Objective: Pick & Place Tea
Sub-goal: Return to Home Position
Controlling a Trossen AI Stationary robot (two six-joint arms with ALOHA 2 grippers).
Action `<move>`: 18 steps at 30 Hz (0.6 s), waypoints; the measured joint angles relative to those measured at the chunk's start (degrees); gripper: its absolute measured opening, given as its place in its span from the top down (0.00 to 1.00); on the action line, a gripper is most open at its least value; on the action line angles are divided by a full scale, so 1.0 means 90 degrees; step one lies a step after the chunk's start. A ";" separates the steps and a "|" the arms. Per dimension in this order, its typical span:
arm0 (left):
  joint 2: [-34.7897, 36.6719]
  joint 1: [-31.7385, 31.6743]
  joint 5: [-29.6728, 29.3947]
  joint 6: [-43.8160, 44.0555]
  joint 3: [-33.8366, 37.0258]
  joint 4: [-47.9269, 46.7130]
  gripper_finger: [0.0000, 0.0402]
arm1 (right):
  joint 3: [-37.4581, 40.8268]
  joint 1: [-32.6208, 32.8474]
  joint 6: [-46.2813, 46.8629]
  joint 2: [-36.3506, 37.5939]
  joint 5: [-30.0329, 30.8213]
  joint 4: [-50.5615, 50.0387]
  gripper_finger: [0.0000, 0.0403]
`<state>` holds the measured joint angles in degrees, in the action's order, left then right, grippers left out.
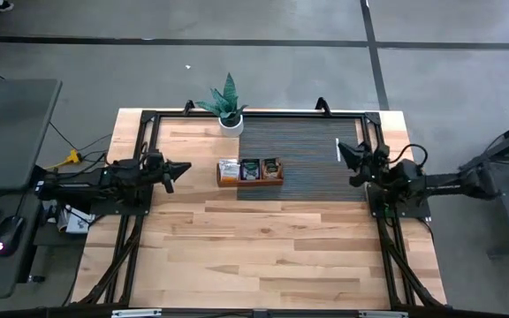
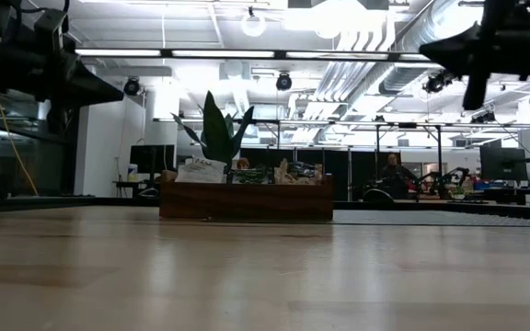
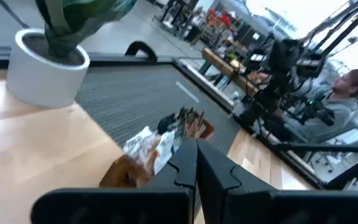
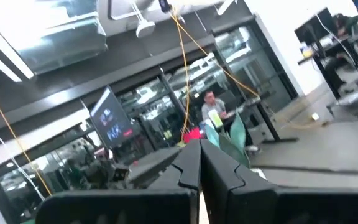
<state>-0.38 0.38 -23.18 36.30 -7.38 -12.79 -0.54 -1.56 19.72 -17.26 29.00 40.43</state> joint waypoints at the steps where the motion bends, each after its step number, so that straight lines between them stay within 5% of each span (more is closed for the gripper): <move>1: 0.0000 0.0000 0.0002 -0.0017 0.0000 0.0078 1.00 | 0.0000 -0.0008 0.0107 0.0395 -0.0013 -0.0528 1.00; 5: 0.0000 0.0000 -0.0039 -0.0052 0.0070 0.0062 1.00 | 0.0000 -0.0003 0.0366 0.1896 0.0001 -0.2248 1.00; 12: -0.0060 -0.0095 -0.0161 -0.0247 0.0291 0.0464 1.00 | -0.0030 -0.0029 0.0815 0.1774 -0.0280 -0.3603 1.00; 18: -0.0151 -0.0125 -0.0313 -0.1719 0.0291 0.0430 1.00 | -0.0050 -0.0030 0.0535 0.1746 -0.0749 -0.4169 1.00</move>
<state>-1.74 -0.75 -26.00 20.83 -4.75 -8.92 -0.99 -1.83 24.54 -1.54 22.26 2.91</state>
